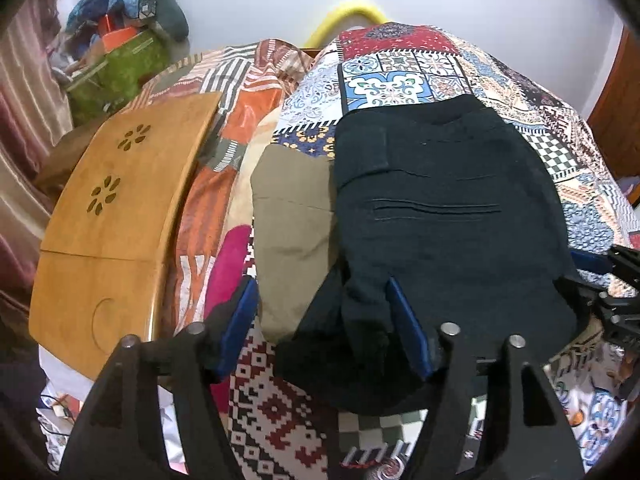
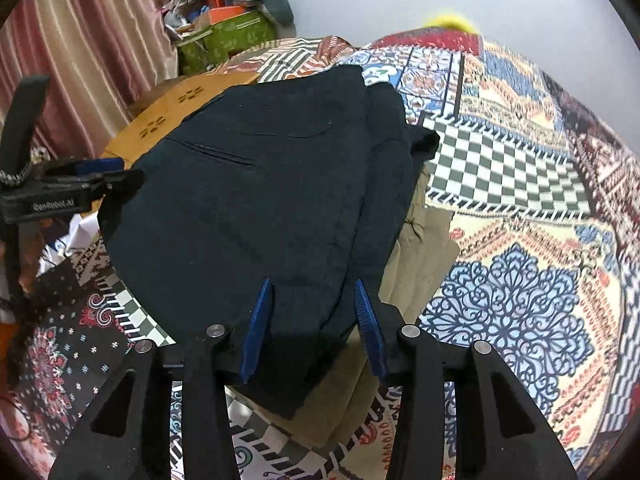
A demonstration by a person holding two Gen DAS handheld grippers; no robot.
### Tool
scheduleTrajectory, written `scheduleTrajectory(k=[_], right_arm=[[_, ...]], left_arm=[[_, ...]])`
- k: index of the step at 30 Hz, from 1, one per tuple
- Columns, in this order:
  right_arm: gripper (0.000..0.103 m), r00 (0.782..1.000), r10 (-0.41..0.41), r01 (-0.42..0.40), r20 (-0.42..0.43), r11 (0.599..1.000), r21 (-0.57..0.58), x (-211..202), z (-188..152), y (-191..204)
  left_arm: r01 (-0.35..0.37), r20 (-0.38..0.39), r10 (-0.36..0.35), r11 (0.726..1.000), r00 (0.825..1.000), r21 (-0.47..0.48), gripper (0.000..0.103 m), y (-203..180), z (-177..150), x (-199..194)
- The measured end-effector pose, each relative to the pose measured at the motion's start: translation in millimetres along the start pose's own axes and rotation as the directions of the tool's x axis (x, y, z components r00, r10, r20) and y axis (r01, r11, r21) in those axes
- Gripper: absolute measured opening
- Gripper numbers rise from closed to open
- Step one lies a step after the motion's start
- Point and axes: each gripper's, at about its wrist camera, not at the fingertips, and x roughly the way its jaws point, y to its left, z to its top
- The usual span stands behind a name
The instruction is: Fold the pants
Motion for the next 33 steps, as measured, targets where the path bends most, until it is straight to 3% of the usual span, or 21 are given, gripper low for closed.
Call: scheduleTrajectory(k=[3, 6, 13, 18, 24, 33], right_arm=[[0.038, 1.000, -0.017, 0.017, -0.003, 1.000, -0.012, -8, 2, 1], [0.039, 0.999, -0.033, 0.033, 0.011, 0.999, -0.017, -30, 1, 2], [0.041, 0.989, -0.057, 0.060, 0.140, 0.998, -0.013, -103, 4, 11], [0.041, 0.958, -0.049, 0.055, 0.282, 0.998, -0.014, -179, 6, 34], [0.041, 0.896, -0.032, 0.051, 0.442, 0.998, -0.032, -261, -4, 68], [0.045, 0.788, -0.009, 0.070, 0.615, 0.995, -0.075, -349, -41, 116]], left_arm=[[0.007, 0.001, -0.007, 1.000, 1.000, -0.030, 0.070, 5, -2, -1], [0.023, 0.016, -0.022, 0.997, 1.000, -0.069, 0.059, 5, -2, -17], [0.078, 0.167, -0.066, 0.995, 0.984, -0.063, 0.057, -15, -6, -116], [0.088, 0.295, -0.068, 0.995, 0.953, -0.056, 0.058, -37, -11, -199], [0.101, 0.431, -0.079, 0.994, 0.899, -0.030, 0.058, -66, -34, -294], [0.076, 0.617, -0.050, 0.997, 0.785, -0.015, 0.069, -104, -92, -411]])
